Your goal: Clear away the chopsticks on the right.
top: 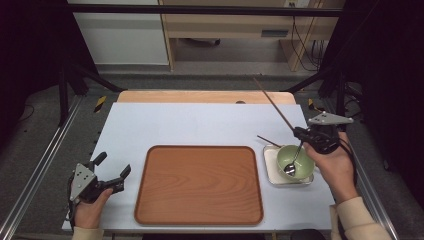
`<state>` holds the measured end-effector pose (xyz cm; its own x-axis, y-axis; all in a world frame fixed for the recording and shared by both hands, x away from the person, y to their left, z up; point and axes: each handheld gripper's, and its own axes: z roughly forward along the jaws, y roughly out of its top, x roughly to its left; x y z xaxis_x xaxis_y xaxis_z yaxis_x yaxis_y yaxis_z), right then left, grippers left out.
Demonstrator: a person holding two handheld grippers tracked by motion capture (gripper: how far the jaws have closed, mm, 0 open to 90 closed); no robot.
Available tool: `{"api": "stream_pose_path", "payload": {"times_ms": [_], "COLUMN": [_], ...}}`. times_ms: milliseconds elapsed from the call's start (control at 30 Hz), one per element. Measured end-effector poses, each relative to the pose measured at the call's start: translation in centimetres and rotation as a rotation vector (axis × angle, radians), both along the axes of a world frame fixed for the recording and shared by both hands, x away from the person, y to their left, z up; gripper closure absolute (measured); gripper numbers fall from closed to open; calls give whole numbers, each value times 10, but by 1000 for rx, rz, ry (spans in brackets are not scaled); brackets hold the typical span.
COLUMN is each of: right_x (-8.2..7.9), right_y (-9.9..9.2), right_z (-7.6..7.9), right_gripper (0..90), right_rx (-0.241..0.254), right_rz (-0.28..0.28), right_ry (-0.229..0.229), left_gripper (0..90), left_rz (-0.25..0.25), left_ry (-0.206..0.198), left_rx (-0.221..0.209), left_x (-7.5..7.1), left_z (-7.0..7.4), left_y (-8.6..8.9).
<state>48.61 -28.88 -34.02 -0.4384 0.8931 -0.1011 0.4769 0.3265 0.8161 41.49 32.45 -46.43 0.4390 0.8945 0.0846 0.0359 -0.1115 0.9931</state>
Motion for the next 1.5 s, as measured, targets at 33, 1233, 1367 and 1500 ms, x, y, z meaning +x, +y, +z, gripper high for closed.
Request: {"api": "stream_pose_path", "payload": {"times_ms": [33,1233,1367,1500], "right_x": [-2,-112,-110,-105], "right_y": [7,110,117,120], "right_z": [-2,-108,-112,-116], "right_gripper": [848,846,846,846], "right_rx": [0,-55,-79,-88], "right_rz": [14,144,129,144], "right_ry": [2,256,288,314], "left_gripper": [58,56,57,57], "left_rz": [4,-12,-16,-24], "left_ry": [-1,-10,-15,-9], "left_rx": [-2,-3,-2,3], "left_x": [-1,-5,-6,-4], "left_z": [0,1,2,1], "left_y": [1,-8,-9,-11]}}
